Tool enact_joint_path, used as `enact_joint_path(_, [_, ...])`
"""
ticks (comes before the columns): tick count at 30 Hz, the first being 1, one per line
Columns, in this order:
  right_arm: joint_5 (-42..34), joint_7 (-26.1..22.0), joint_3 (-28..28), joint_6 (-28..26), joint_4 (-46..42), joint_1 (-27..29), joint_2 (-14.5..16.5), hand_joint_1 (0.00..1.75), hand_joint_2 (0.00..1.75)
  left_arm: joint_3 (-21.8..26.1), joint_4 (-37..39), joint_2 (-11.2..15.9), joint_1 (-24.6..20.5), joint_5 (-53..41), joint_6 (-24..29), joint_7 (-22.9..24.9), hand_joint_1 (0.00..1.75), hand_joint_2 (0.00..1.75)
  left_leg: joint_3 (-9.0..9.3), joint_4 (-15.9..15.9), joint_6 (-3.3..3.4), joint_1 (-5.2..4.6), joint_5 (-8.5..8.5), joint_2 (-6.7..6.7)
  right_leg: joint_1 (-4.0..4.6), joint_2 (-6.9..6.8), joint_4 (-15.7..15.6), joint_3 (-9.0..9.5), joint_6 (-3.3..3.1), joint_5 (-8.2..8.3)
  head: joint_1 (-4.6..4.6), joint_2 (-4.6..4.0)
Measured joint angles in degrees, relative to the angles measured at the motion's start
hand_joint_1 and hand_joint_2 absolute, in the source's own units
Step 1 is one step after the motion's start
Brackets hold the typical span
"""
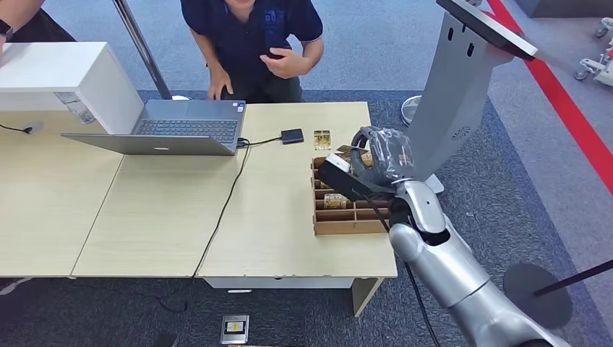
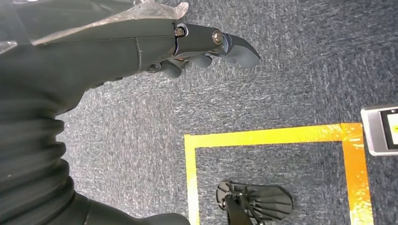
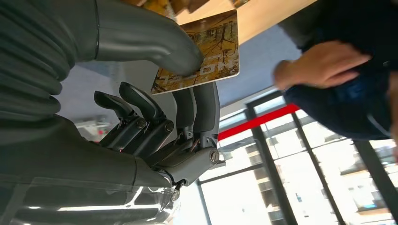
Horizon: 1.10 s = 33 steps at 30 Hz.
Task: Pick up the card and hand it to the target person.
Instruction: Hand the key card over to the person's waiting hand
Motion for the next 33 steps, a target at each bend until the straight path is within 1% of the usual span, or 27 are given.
enact_joint_path(6, [-2.24, -6.02, 1.26, -0.93, 9.37, -5.74, 4.31, 1.71, 1.75, -0.12, 0.01, -0.07, -1.36, -0.54, -0.54, 0.98, 0.00, 1.75, -0.03, 0.00, 0.02, 0.01, 0.08, -0.03, 0.00, -0.01, 0.02, -0.01, 0.01, 0.03, 0.00, 0.01])
enact_joint_path(11, [-3.25, -10.26, 2.13, -3.85, 20.25, -11.06, 9.06, 1.71, 1.75, -0.24, 0.02, -0.30, -2.27, -0.79, -0.90, 1.71, 0.00, 1.75, -0.05, 0.00, 0.02, 0.01, 0.08, -0.03, 0.01, -0.01, 0.03, -0.03, 0.01, 0.03, 0.00, 0.01])
enact_joint_path(17, [-1.09, -10.40, 3.33, -6.25, 30.89, -15.62, 14.08, 1.71, 1.75, -0.46, 0.02, -0.73, -2.67, -0.91, -0.97, 2.31, 0.00, 1.75, -0.05, 0.00, 0.02, 0.01, 0.08, -0.02, 0.01, 0.00, 0.03, -0.04, 0.01, 0.03, 0.00, 0.01])
enact_joint_path(21, [0.21, -10.11, 4.20, -7.14, 35.63, -17.52, 16.21, 1.71, 1.75, -0.51, 0.02, -0.90, -2.69, -0.97, -0.92, 2.46, 0.00, 1.75, -0.05, 0.01, 0.02, 0.00, 0.08, -0.02, 0.01, -0.01, 0.03, -0.04, 0.01, 0.03, 0.01, 0.01])
enact_joint_path(25, [1.12, -9.71, 4.81, -7.43, 38.85, -18.45, 17.56, 0.00, 1.75, -0.55, 0.02, -1.08, -2.69, -1.03, -0.92, 2.48, 0.00, 1.75, -0.05, 0.01, 0.02, 0.00, 0.08, -0.02, 0.01, 0.00, 0.03, -0.05, 0.01, 0.03, 0.01, 0.01])
enact_joint_path(27, [1.38, -9.76, 5.18, -7.58, 40.03, -18.92, 18.11, 0.00, 1.75, -0.59, 0.02, -1.15, -2.68, -1.05, -0.96, 2.41, 0.00, 1.75, -0.05, 0.01, 0.02, 0.00, 0.08, -0.02, 0.01, 0.00, 0.03, -0.06, 0.01, 0.03, 0.01, 0.01])
enact_joint_path(31, [1.54, -9.85, 5.68, -8.04, 41.69, -19.74, 18.76, 0.00, 1.75, -0.66, 0.02, -1.21, -2.69, -1.05, -1.06, 2.09, 0.00, 0.00, -0.04, 0.01, 0.02, 0.00, 0.08, -0.02, 0.01, 0.00, 0.03, -0.06, 0.01, 0.03, 0.00, 0.01])
enact_joint_path(33, [1.38, -9.97, 5.84, -8.21, 42.43, -20.00, 18.90, 0.00, 1.75, -0.67, 0.02, -1.22, -2.69, -1.05, -1.09, 2.05, 0.00, 0.00, -0.04, 0.01, 0.02, 0.00, 0.08, -0.01, 0.01, 0.00, 0.03, -0.06, 0.01, 0.03, 0.00, 0.01])
